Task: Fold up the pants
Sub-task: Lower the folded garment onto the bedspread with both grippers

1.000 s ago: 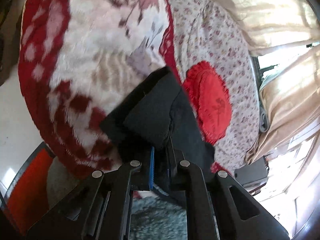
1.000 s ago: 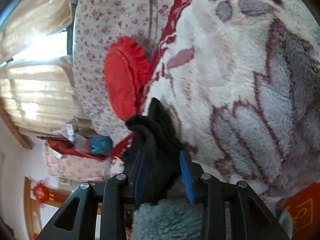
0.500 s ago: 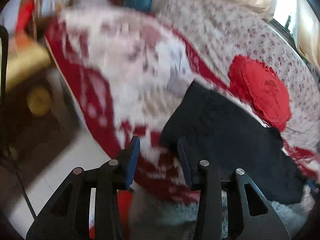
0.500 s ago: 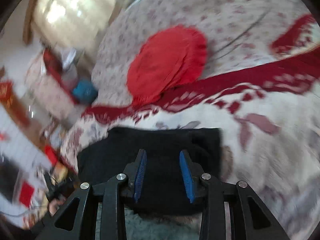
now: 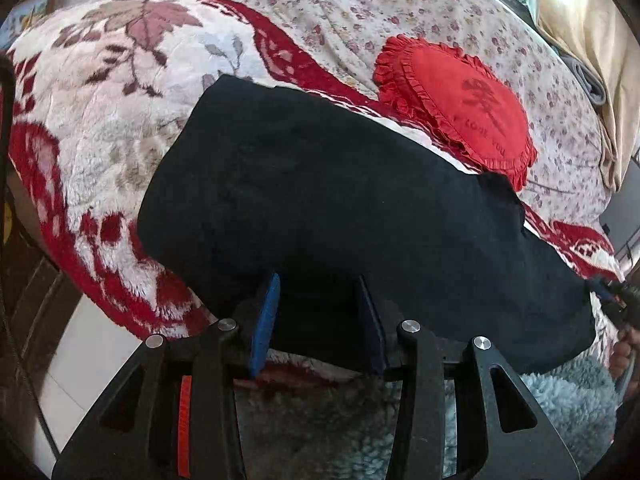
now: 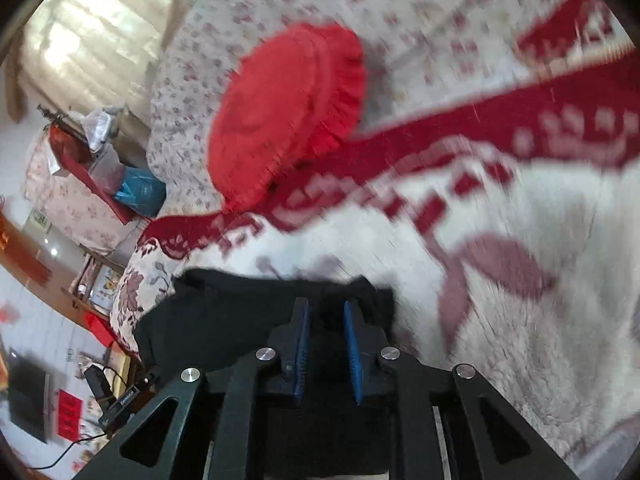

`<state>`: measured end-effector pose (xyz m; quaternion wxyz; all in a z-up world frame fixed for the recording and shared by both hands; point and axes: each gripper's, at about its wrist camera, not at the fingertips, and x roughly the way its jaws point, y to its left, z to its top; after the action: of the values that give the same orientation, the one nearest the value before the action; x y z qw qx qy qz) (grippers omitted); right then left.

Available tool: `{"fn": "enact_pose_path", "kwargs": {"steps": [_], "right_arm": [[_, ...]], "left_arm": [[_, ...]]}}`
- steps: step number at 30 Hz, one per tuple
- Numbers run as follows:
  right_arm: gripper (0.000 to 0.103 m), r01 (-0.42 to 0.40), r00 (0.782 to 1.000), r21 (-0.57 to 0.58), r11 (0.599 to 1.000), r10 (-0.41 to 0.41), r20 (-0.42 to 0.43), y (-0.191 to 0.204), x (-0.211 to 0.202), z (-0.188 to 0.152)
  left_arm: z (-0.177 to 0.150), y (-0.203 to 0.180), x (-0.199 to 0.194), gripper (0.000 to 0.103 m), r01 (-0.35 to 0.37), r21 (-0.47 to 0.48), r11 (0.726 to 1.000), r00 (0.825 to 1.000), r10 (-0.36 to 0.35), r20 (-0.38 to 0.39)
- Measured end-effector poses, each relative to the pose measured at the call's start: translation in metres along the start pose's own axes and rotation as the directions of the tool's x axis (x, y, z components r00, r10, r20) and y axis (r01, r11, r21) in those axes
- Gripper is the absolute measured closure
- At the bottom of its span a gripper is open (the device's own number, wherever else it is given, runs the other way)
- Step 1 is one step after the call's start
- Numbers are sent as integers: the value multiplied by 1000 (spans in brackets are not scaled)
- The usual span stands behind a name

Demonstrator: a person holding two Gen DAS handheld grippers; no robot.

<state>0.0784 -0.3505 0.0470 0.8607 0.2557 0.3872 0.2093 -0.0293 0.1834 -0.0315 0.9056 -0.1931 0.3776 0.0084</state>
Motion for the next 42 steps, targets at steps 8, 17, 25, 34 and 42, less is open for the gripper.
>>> {"fn": "enact_pose_path", "kwargs": {"steps": [8,17,25,34,42], "right_arm": [[83,-276,930,-219,936,204,-305,164,129,-2],[103,-76,958,-23,997,67,-279,134,229,10],[93,-257,928,-108,960,213,-307,146,144,5],[95,-8,989,144,990,29,-146,5,46,5],[68,-146,988,390,909,116,100,-40,-40,-51]], "left_arm": [[-2,-19,3,49,-48,74,996,999,48,5],[-2,-19,4,49,-43,69,997,999,42,6],[-3,-18,5,48,-33,65,997,999,32,12],[-3,-20,4,46,-30,77,997,1000,29,11],[21,-48,-22,46,-46,45,998,997,43,57]]}}
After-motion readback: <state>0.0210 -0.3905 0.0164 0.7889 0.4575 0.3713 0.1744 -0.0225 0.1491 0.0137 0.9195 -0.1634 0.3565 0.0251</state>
